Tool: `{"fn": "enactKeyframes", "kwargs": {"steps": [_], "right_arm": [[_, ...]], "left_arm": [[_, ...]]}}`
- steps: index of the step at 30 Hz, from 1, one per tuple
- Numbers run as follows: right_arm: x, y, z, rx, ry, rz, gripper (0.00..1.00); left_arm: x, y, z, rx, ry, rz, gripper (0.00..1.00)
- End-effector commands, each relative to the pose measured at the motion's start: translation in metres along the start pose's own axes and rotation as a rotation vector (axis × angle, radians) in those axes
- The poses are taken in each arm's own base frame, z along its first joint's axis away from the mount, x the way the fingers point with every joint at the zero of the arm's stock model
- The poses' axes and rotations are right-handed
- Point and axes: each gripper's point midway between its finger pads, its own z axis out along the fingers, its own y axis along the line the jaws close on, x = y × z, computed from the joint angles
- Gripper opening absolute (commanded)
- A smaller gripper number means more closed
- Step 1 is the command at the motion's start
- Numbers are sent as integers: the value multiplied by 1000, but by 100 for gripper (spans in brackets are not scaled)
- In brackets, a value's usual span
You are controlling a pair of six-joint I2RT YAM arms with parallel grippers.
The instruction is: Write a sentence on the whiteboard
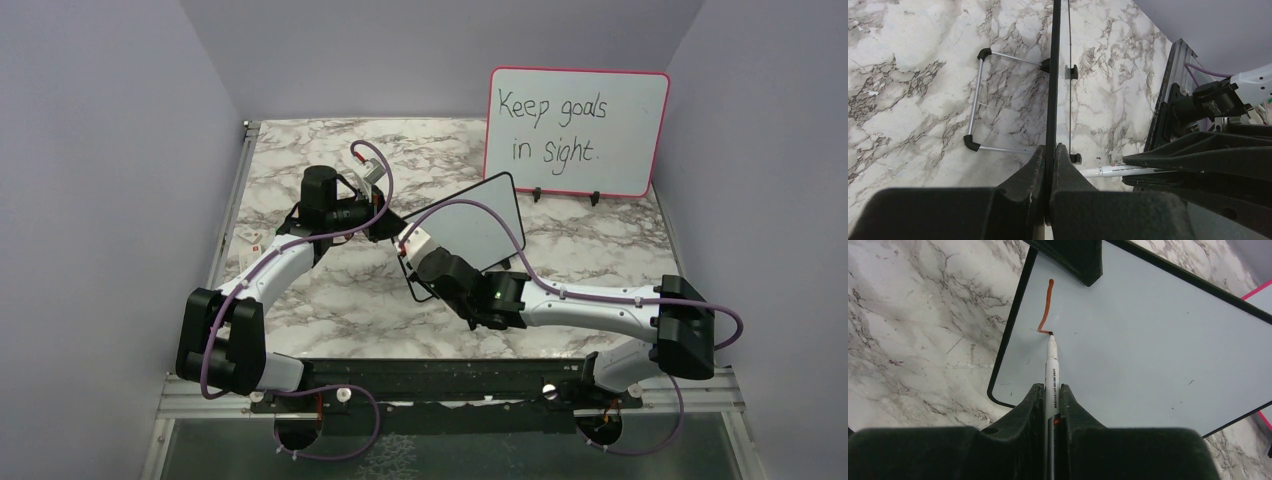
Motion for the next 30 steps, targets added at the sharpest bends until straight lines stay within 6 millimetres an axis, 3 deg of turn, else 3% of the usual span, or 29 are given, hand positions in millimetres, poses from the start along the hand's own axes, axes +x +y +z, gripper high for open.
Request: {"fn": "enactKeyframes", "kwargs": {"steps": [1,11,22,30], "right_arm": [[0,-12,-1,71,8,18,0],[1,-15,-2,87,17,26,0],[-24,-14,-13,28,-101,67,0],[-20,-13,-5,50,-84,63,0]], "left_arm": [[25,20,1,-94,70,-9,0],[25,21,1,-99,71,-9,0],[25,22,1,-99,73,-12,0],[25,22,1,-98,74,-10,0]]}}
